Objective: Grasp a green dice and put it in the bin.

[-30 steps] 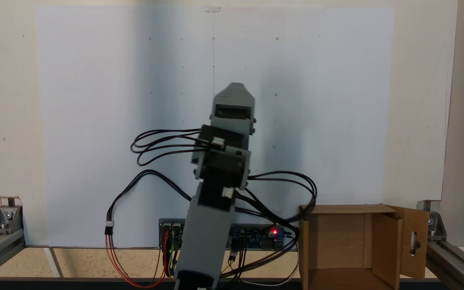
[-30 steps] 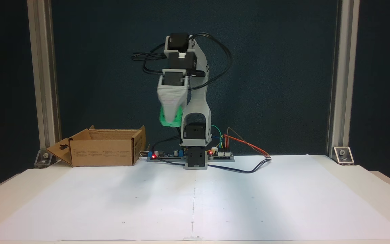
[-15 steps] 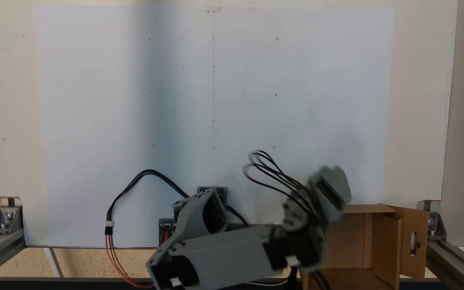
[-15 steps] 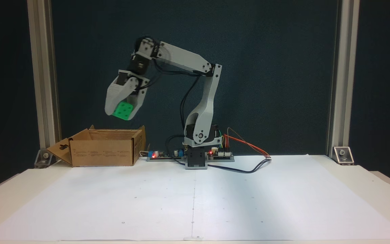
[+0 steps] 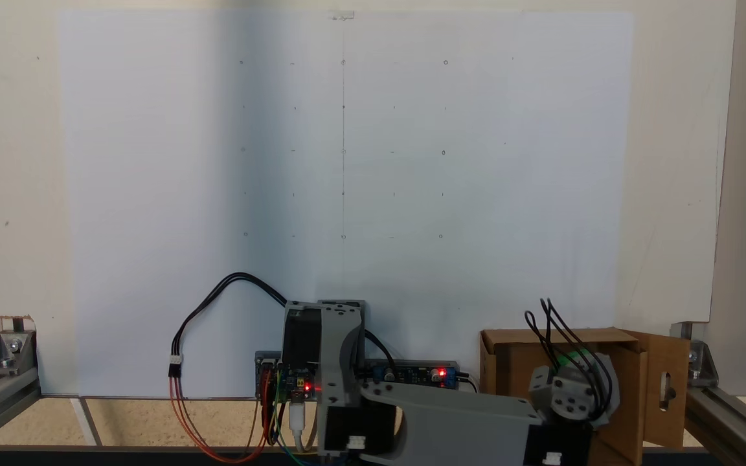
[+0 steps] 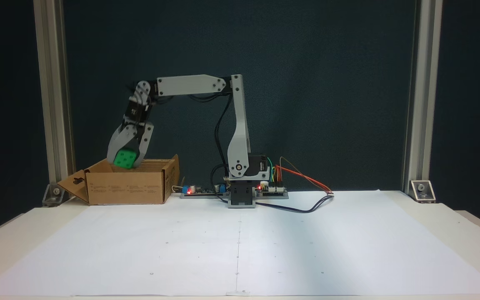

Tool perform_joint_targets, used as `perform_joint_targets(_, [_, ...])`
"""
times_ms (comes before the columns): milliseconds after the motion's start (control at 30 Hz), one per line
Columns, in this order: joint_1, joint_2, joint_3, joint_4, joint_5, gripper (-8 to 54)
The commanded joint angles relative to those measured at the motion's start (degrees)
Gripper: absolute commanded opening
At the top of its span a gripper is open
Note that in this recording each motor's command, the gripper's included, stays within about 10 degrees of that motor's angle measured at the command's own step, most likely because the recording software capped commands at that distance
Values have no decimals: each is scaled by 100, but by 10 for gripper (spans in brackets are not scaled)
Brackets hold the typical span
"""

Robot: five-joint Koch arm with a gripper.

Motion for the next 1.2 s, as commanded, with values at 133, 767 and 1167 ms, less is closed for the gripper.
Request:
perform_joint_targets(133, [501, -492, -158, -185, -861, 116])
perform_joint_targets(767, [976, -272, -62, -299, -993, 397])
perform_joint_targets(1167, [-589, 1169, -334, -439, 1255, 410])
